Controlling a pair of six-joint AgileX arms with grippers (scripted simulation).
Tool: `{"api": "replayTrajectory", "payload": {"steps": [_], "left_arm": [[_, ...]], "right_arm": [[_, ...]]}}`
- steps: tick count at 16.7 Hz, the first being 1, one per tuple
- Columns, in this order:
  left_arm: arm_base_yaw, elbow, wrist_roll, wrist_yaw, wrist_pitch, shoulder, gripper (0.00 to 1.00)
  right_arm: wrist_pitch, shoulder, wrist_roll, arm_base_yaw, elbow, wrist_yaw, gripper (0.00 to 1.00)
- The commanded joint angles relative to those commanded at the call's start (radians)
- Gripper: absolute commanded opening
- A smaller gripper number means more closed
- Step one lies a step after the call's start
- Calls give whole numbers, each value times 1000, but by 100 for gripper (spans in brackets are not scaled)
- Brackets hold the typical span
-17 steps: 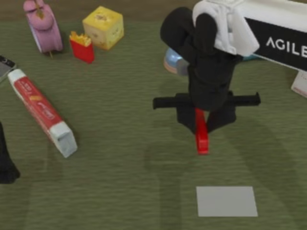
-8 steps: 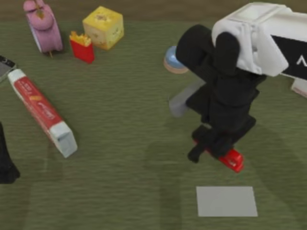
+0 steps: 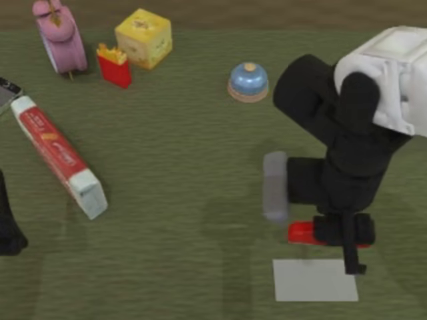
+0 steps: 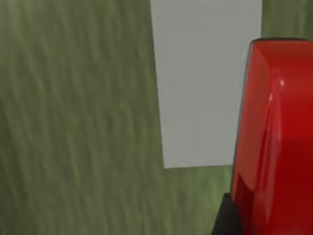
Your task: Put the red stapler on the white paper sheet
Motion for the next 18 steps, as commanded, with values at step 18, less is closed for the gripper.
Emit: {"api": "replayTrajectory", "payload": {"steps": [18], "left_arm": [[0,0,0,0,0,0,100]], "right_arm": [[366,79,-77,7,-257,0,0]]}}
